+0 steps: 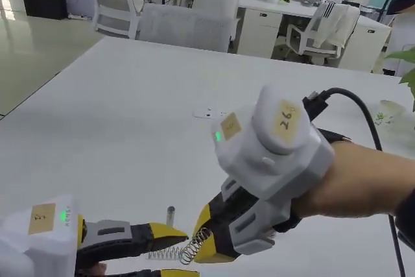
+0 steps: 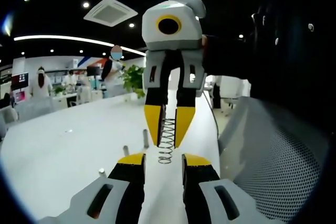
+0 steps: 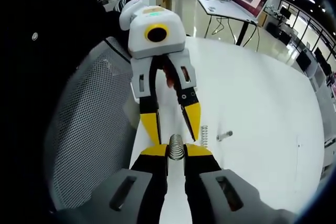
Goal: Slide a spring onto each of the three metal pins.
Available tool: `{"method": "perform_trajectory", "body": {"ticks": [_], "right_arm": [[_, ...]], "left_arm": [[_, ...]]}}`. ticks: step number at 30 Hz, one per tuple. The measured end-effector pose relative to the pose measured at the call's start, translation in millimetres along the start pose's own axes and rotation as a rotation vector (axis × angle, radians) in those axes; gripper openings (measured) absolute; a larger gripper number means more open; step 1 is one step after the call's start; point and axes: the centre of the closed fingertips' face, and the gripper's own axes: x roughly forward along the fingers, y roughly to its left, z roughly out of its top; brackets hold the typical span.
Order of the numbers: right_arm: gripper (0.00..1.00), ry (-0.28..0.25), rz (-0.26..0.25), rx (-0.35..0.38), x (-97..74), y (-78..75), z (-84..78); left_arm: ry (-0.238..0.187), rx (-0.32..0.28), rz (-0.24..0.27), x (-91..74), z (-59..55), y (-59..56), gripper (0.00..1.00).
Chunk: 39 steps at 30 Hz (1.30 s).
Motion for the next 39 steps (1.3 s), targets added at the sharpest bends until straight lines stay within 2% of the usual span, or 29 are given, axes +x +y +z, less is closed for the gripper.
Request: {"method": "perform_trajectory", "body": {"ticks": [9,23,32,39], "right_arm": [[0.08,0.019,-0.009,0.007,-0.9,-2.7,-6.7],[0.08,0.047,-0.037,0.029,-6.1,-11.5,-20.2],[0.08,0.056,-0.072,0.057,-13.7,-25.4,-31.4],[0.08,0.081,-0.105,0.089,-20.3,-39.1,-46.9]], "left_arm": [[0.013,-0.012,0.040,-3.5,-4.1,7.3,0.35],[0.032,-0.033,0.108,-13.4,-13.3,18.2,0.49],[0.056,-0.045,0.142,-17.5,-19.6,23.0,0.55],[0.063,-0.058,0.150,-17.5,-22.0,22.6,0.58]]}}
